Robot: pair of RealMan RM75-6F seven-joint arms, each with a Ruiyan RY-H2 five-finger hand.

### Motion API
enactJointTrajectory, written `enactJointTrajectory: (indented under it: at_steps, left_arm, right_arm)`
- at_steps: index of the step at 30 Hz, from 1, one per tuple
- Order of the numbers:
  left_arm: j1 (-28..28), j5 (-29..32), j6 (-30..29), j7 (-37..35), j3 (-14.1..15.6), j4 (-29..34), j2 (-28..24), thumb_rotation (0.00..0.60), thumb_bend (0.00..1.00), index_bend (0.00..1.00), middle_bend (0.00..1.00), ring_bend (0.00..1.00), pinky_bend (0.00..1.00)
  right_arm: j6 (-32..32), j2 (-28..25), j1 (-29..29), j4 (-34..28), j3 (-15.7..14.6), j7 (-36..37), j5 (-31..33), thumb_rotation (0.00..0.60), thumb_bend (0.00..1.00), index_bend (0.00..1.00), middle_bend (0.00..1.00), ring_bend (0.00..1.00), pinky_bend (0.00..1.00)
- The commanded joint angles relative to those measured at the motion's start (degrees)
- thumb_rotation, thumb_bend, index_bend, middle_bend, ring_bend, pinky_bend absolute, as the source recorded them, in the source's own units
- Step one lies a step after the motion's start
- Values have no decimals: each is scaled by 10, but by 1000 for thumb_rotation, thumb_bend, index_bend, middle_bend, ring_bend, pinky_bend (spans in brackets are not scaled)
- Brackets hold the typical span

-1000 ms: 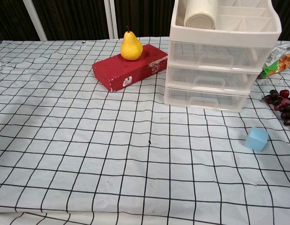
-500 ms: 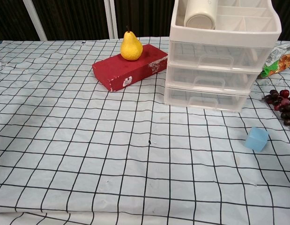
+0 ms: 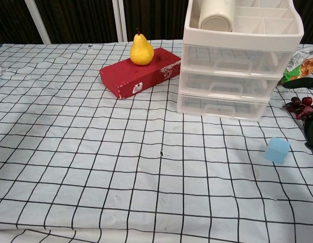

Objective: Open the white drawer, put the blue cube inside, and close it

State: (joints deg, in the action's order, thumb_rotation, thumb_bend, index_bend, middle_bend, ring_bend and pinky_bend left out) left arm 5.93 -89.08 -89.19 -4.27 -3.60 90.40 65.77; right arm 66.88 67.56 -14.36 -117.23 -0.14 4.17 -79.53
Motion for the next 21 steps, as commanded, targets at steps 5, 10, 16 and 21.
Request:
enactJointTrajectory:
  at_steps: [5,10,16,21]
  left_arm:
    - [1,3,4,-3,0,2,-2,600,23,0,0,0,0]
    - [2,5,8,-4,1,3,-2,600,23,0,0,0,0]
    - [2,7,10,-4,1,4,-2,600,23,0,0,0,0]
    - [2,9,10,-4,0,4,-1,600,23,0,0,0,0]
  right_arm:
    - [-71,68,-63,-34,77,20,183,600,455,0,735,762,770]
    - [-72,105,-86,-20,107,16,249,600,467,0,736,763,771]
    - [-58,151,-109,-3,146,20,296,600,469,0,735,763,771]
    - [-47,192,-127,15,170,20,330,600,476,0,735,763,771]
